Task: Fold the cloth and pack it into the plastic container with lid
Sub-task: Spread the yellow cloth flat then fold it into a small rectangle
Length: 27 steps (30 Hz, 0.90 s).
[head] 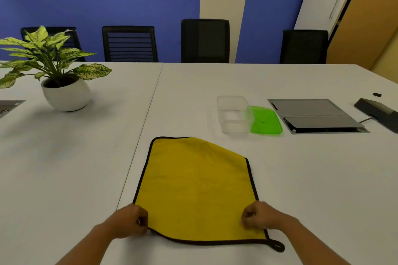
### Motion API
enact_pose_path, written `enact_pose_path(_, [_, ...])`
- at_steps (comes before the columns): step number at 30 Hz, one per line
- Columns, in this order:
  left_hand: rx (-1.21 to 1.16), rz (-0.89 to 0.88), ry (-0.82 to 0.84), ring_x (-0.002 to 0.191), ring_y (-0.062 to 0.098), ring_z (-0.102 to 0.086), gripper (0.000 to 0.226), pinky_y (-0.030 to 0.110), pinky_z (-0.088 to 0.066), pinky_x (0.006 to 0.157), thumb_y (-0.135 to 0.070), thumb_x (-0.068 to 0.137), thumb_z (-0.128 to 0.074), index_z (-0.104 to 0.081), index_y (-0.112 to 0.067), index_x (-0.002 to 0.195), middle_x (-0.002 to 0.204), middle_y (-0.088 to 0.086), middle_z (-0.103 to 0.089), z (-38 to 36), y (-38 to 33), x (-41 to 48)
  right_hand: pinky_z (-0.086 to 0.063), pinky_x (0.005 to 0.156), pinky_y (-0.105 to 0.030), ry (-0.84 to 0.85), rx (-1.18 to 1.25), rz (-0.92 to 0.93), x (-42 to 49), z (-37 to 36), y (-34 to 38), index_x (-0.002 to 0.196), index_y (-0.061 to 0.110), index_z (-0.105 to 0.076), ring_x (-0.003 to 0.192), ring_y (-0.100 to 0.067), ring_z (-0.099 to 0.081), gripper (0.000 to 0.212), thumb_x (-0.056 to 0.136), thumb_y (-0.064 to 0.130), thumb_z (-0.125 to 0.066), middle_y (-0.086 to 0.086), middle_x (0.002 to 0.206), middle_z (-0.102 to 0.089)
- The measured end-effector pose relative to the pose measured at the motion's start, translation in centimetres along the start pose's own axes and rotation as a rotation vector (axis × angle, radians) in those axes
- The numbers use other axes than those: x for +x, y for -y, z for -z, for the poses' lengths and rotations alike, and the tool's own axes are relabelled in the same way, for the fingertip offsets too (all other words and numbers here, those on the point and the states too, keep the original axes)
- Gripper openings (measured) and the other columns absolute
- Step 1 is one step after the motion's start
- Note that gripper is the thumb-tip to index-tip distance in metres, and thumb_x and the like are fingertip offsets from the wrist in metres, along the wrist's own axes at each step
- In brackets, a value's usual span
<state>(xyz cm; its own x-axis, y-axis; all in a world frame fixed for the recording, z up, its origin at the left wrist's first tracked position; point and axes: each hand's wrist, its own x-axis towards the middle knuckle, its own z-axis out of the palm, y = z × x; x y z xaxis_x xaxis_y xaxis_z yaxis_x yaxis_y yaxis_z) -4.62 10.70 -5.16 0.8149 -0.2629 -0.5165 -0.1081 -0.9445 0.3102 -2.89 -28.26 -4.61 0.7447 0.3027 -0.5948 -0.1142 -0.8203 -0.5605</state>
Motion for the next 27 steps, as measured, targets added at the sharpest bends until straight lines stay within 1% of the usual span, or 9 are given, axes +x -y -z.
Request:
enact_pose_path(4, [-0.157,0.049,-0.101,0.064,0.003,-0.047,0.026,0.011,-0.033,0.056,-0.043,0.086,-0.057,-0.047,-0.034,0.064,0.068,-0.012,-0.048,0.9,-0.3,1.0,-0.045,0.073,-0.023,-0.393,0.117,-0.046,1.8,1.2,-0.3,0.088,0.013,-0.065,0.090,-0.020,-0.061,0.009,0.088,0.020,-0.061,-0.009,0.095,-0.065])
enact_pose_path(8, [-0.121,0.056,-0.262,0.107,0.012,-0.056,0.007,0.016,-0.043,0.084,-0.034,0.089,-0.056,-0.053,-0.035,0.094,0.106,-0.006,-0.056,1.5,-1.6,2.4,-0.043,0.091,-0.032,-0.645,0.264,-0.128,3.1,2.9,0.5,0.115,0.003,-0.059,0.113,-0.030,-0.055,0.030,0.089,0.018,-0.060,-0.019,0.122,-0.059])
enact_pose_path(11, [-0.137,0.069,-0.249,0.140,0.019,-0.029,0.062,0.028,-0.030,0.111,-0.035,0.085,-0.061,-0.035,-0.019,0.139,0.153,0.004,-0.026,1.0,-2.4,4.1,-0.037,0.102,-0.039,-0.637,0.426,-0.242,4.2,4.0,1.3,0.132,0.002,-0.042,0.126,-0.033,-0.043,0.050,0.092,0.028,-0.054,-0.020,0.137,-0.046])
enact_pose_path(13, [-0.078,0.078,-0.186,0.147,0.022,-0.005,0.089,0.037,-0.019,0.118,-0.058,0.080,-0.055,-0.011,-0.020,0.148,0.159,0.002,0.001,0.8,-3.3,5.0,-0.038,0.100,-0.040,-0.556,0.554,-0.321,5.3,4.5,1.7,0.135,0.003,-0.038,0.123,-0.033,-0.045,0.054,0.093,0.036,-0.049,-0.020,0.137,-0.045])
enact_pose_path(15, [-0.037,0.083,-0.154,0.147,0.023,0.008,0.122,0.047,-0.011,0.118,-0.093,0.052,-0.019,0.004,-0.021,0.148,0.158,0.003,0.014,0.5,-3.9,6.1,-0.039,0.099,-0.044,-0.514,0.629,-0.361,6.4,5.1,1.8,0.132,0.000,-0.042,0.115,-0.035,-0.049,0.056,0.094,0.041,-0.043,-0.023,0.132,-0.050])
enact_pose_path(18, [0.012,0.096,-0.118,0.145,0.025,0.015,0.153,0.052,-0.006,0.117,-0.096,0.016,0.015,0.013,-0.017,0.147,0.156,0.005,0.021,-0.1,-4.0,7.6,-0.042,0.098,-0.049,-0.520,0.730,-0.407,7.8,5.8,1.3,0.120,-0.008,-0.051,0.112,-0.039,-0.054,0.055,0.096,0.040,-0.038,-0.026,0.125,-0.057])
enact_pose_path(22, [0.043,0.097,-0.053,0.144,0.023,0.022,0.152,0.056,0.003,0.114,-0.096,0.014,0.014,0.018,-0.019,0.145,0.148,0.005,0.034,-1.2,-4.0,8.2,-0.043,0.091,-0.043,-0.402,0.896,-0.416,9.3,7.0,0.7,0.124,-0.001,-0.051,0.100,-0.033,-0.054,0.064,0.093,0.052,-0.035,-0.020,0.119,-0.058])
enact_pose_path(24, [0.010,0.082,-0.079,0.132,0.002,0.041,0.124,0.055,0.008,0.113,-0.097,0.021,0.012,0.030,-0.046,0.133,0.141,0.005,0.041,-2.0,-3.7,8.1,-0.042,0.090,-0.041,-0.328,0.933,-0.401,10.0,7.7,0.6,0.126,0.007,-0.051,0.110,-0.035,-0.054,0.070,0.089,0.062,-0.032,-0.018,0.122,-0.057])
enact_pose_path(27, [0.012,0.053,-0.042,0.090,-0.015,0.063,0.087,0.047,0.015,0.110,-0.098,0.030,0.005,0.056,-0.062,0.090,0.120,-0.033,0.058,-2.1,-3.2,7.8,-0.046,0.081,-0.040,-0.222,1.001,-0.358,10.9,8.7,1.3,0.117,0.012,-0.055,0.104,-0.033,-0.057,0.060,0.087,0.062,-0.039,-0.015,0.111,-0.061])
